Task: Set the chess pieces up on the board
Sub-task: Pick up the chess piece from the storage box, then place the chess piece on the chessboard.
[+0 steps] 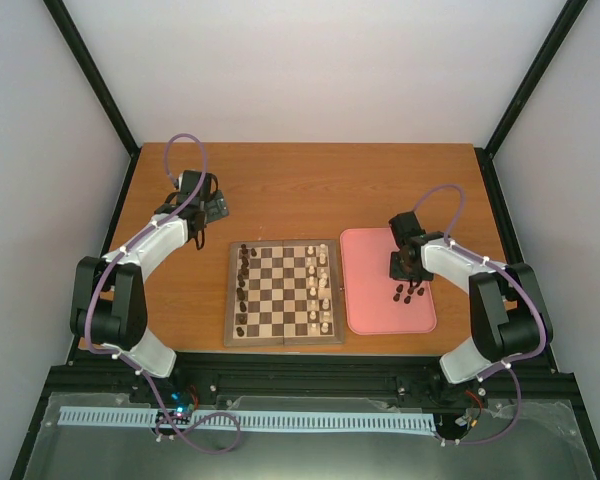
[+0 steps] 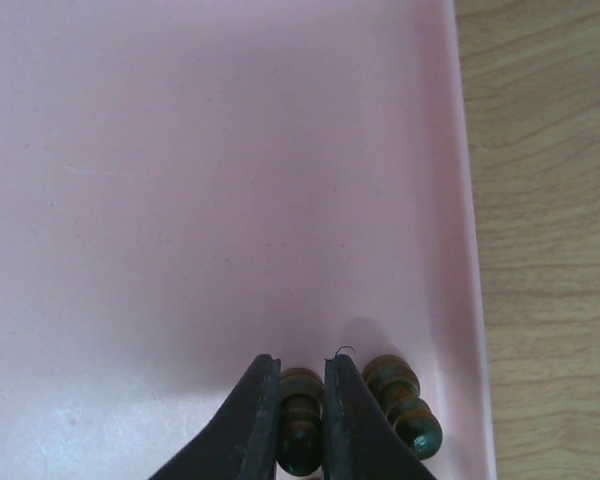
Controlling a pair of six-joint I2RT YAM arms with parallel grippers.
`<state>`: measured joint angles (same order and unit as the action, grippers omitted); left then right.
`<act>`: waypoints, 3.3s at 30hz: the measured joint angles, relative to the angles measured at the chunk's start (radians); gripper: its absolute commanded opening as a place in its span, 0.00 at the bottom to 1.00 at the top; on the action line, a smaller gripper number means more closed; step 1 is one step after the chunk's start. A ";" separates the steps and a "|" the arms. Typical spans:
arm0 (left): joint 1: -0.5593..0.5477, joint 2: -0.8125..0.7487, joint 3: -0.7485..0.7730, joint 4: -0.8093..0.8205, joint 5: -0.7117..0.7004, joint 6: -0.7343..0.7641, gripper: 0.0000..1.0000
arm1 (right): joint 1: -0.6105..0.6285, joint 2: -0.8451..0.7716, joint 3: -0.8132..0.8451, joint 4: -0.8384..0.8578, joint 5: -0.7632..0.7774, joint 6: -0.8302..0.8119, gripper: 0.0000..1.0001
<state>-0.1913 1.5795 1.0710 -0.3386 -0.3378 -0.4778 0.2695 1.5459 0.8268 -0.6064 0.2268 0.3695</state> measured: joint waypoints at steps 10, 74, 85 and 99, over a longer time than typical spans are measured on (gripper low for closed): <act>0.000 0.002 0.000 0.000 -0.005 0.000 1.00 | 0.000 -0.019 0.009 -0.016 -0.030 -0.006 0.03; 0.000 0.005 0.000 -0.001 -0.006 0.000 1.00 | 0.692 0.744 1.157 -0.214 -0.217 -0.055 0.03; 0.000 0.017 0.000 -0.001 -0.006 0.000 1.00 | 0.689 0.782 1.181 -0.229 -0.209 -0.067 0.03; 0.000 0.018 0.001 -0.001 -0.007 0.000 1.00 | 0.686 0.785 1.185 -0.232 -0.208 -0.076 0.31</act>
<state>-0.1913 1.5970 1.0718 -0.3397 -0.3447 -0.4778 0.9550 2.3314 2.0121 -0.8387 0.0189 0.2939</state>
